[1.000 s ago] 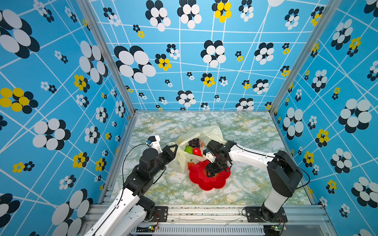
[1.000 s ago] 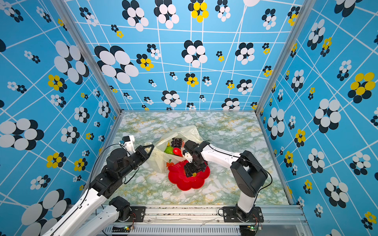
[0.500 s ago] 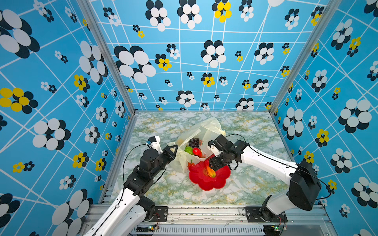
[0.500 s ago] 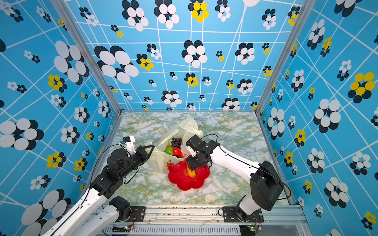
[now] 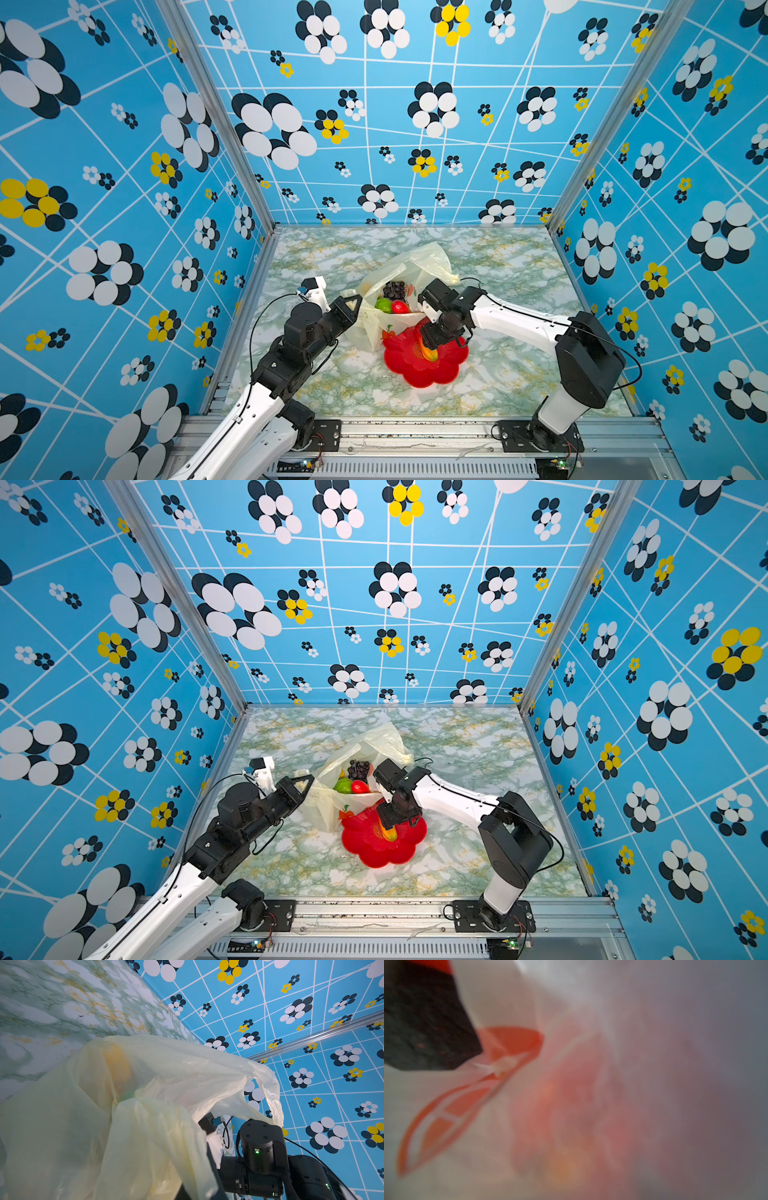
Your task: Place the fruits into the plastic bag
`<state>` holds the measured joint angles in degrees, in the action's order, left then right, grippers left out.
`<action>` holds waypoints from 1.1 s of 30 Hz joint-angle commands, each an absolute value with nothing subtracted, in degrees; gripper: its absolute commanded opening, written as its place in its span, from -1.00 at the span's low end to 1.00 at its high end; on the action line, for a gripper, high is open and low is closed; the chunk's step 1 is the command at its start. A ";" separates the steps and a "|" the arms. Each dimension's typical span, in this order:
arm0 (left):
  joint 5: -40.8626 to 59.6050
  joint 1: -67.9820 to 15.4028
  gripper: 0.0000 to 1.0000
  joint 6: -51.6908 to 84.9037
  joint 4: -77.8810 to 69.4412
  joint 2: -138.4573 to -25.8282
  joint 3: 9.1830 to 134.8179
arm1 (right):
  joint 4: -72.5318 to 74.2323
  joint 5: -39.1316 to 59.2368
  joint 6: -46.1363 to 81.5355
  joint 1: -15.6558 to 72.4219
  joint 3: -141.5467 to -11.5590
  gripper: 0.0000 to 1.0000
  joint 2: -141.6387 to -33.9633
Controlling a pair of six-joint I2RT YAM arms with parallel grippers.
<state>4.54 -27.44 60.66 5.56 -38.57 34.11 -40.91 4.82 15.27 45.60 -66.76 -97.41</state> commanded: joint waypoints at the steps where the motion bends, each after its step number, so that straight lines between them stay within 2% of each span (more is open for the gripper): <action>1: 4.43 -27.67 -1.00 60.91 3.70 -38.67 33.40 | -40.78 5.20 15.78 46.54 -67.89 0.26 -99.18; 15: 4.55 -27.66 -1.00 60.91 3.86 -38.37 33.51 | -41.58 4.35 15.84 48.19 -67.76 0.12 -102.16; 33: 4.63 -28.04 -1.00 61.06 3.69 -38.80 33.71 | -42.19 4.92 16.11 48.25 -67.14 -0.32 -101.78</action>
<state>4.54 -27.51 60.88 5.56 -38.57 34.11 -40.95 4.80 15.75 47.88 -66.78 -101.23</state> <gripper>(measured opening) 0.044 0.358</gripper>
